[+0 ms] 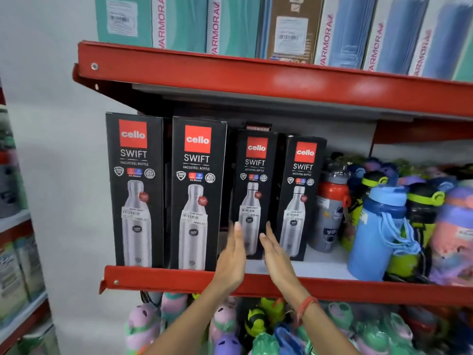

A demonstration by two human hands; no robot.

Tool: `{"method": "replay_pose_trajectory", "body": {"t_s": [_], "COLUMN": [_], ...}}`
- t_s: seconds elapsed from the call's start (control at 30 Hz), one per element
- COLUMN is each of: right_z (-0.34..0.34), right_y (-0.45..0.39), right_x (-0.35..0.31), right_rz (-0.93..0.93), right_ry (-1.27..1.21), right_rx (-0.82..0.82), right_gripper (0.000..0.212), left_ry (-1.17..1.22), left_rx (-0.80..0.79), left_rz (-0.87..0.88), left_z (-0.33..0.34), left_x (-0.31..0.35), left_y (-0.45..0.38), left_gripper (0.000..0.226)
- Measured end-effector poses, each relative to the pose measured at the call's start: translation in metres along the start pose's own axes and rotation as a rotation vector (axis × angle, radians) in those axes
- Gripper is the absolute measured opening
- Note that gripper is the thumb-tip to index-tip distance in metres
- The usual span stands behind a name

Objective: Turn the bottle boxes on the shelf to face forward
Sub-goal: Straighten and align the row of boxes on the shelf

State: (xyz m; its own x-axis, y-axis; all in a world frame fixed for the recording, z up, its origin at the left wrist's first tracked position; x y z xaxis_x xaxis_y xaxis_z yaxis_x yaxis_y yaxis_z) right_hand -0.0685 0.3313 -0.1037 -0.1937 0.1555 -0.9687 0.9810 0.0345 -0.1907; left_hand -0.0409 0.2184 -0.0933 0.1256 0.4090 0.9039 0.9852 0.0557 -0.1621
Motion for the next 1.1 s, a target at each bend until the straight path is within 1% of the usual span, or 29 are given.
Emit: {"method": "replay_pose_trajectory", "body": {"t_s": [0.07,0.13,0.33,0.5,0.67,0.73,0.77,0.83,0.9,0.93,0.97,1.0,1.1], "right_z": [-0.001,-0.003,-0.012,-0.014,-0.014,-0.012,-0.013,-0.018,-0.028,-0.035,-0.045,-0.055,-0.080], "right_y": [0.001,0.006,0.041,0.059,0.063,0.063,0.063,0.063,0.063,0.062,0.060,0.056,0.039], "right_x": [0.000,-0.001,-0.007,-0.012,-0.004,-0.002,-0.001,-0.005,-0.017,-0.025,-0.031,-0.035,-0.032], "right_rz": [-0.013,-0.038,-0.072,-0.090,-0.095,-0.093,-0.095,-0.102,-0.135,-0.159,-0.181,-0.198,-0.172], "right_ry": [0.020,0.038,0.035,0.054,0.068,0.060,0.048,0.023,0.017,0.013,0.009,0.004,-0.061], "right_rx": [-0.011,-0.012,0.010,0.030,0.063,0.052,0.046,0.045,0.066,0.092,0.129,0.165,0.219], "right_gripper": [0.053,0.052,0.048,0.046,0.046,0.045,0.044,0.042,0.043,0.042,0.041,0.041,0.042], "left_ry": [-0.025,-0.028,-0.045,-0.077,-0.072,-0.107,-0.158,-0.287,-0.278,-0.249,-0.223,-0.200,-0.092], "left_rx": [0.012,0.025,0.041,0.049,0.017,-0.003,0.012,0.117,0.225,0.228,0.186,0.113,-0.109], "left_rz": [-0.008,-0.011,0.016,0.012,0.016,0.021,0.038,0.127,0.252,0.302,0.339,0.358,0.333], "left_z": [-0.002,-0.005,-0.014,-0.022,-0.024,-0.027,-0.031,-0.043,-0.050,-0.046,-0.035,-0.020,0.039], "left_x": [0.001,0.001,0.000,-0.007,-0.007,-0.004,0.000,0.016,0.040,0.051,0.059,0.066,0.073], "left_y": [0.003,0.010,0.039,0.051,0.062,0.066,0.067,0.067,0.068,0.066,0.062,0.057,0.044], "left_gripper": [0.068,0.067,0.071,0.080,0.076,0.073,0.072,0.066,0.054,0.048,0.045,0.044,0.052]}}
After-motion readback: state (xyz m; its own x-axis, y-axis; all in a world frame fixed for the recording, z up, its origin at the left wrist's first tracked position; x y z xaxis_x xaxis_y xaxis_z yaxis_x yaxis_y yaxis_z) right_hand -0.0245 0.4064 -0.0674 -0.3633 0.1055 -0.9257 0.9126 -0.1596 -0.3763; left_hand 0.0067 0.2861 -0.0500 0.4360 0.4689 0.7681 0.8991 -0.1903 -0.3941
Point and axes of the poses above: each hand's wrist, its own y-axis away from the middle knuckle, its own z-axis out of the palm, x = y × z, the point moved 10 cm from there along -y, towards the middle knuckle, and after that the axes turned 9 degrees about -y, right-handed, at the moved point
